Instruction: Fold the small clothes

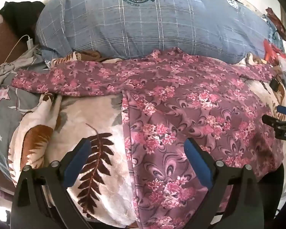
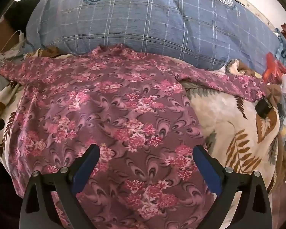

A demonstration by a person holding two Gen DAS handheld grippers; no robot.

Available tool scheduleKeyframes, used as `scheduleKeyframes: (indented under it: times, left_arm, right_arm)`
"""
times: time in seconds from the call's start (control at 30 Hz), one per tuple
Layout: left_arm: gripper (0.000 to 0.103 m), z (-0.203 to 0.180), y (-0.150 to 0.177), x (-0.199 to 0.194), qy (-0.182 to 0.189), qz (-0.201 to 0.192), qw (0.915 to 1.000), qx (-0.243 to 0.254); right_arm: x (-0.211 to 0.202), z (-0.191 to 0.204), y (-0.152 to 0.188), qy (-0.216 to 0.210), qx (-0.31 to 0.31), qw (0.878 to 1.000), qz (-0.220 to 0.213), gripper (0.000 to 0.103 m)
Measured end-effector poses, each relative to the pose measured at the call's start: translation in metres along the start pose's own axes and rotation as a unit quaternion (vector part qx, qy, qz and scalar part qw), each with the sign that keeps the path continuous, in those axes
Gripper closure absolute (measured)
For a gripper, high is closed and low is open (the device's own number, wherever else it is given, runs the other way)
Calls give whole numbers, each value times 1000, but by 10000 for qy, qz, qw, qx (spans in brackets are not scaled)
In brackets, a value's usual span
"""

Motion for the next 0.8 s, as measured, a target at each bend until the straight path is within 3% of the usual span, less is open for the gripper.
scheduleKeyframes:
  times: [0.8]
  left_arm:
    - [4, -15, -3, 9, 201, 129, 9997, 78]
  right_arm:
    - [-3, -14, 6, 94, 186, 9998, 64, 4]
Point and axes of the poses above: each gripper's, at about its wrist camera, not at the fingertips, and x roughly the way its jaws point, z to its left, y to its underside, the point moved 9 cm from there along x, roughly the way its jaws point, and after that the axes turned 1 degree about -x, right-handed, at the moved point
